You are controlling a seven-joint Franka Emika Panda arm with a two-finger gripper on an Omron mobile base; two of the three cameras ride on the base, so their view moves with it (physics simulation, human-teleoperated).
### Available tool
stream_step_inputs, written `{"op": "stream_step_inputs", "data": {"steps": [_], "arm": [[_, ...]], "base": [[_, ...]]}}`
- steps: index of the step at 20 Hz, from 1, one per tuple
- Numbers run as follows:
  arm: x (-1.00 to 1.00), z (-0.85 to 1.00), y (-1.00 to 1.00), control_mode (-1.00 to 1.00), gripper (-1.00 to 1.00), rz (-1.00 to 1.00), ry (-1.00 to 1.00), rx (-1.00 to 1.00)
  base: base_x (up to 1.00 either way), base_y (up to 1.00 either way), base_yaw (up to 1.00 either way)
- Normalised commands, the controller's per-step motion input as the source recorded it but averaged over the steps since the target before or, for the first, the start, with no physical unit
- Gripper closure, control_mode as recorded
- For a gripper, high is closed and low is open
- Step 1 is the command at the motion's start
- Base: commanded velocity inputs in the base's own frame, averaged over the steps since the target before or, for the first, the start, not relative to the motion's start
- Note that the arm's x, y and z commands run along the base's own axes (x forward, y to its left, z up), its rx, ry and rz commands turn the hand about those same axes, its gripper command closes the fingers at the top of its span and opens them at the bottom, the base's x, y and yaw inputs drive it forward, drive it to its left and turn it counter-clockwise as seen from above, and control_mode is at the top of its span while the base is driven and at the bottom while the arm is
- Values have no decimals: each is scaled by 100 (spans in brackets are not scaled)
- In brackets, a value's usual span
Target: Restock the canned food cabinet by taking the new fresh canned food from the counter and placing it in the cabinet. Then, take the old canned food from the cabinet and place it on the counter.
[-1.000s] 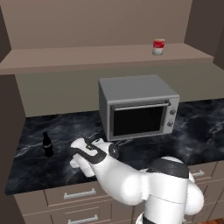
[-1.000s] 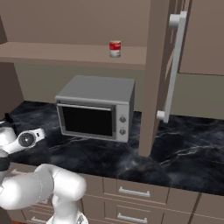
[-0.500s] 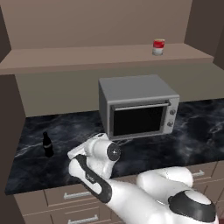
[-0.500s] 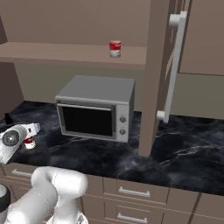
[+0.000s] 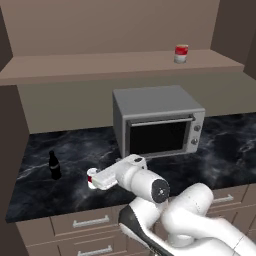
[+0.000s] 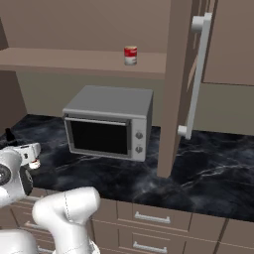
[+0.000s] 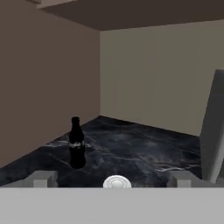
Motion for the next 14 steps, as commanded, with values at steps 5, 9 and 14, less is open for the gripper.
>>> {"op": "stream_step_inputs", "data": {"steps": [5, 9, 14], "arm": [[-64, 100, -4, -100, -100, 2, 0, -11], [-42, 100, -15, -100, -100, -3, 1, -4], [-27, 54, -29, -100, -100, -3, 1, -2]], "base": [[0, 0, 0], [0, 0, 0], [0, 0, 0]]}}
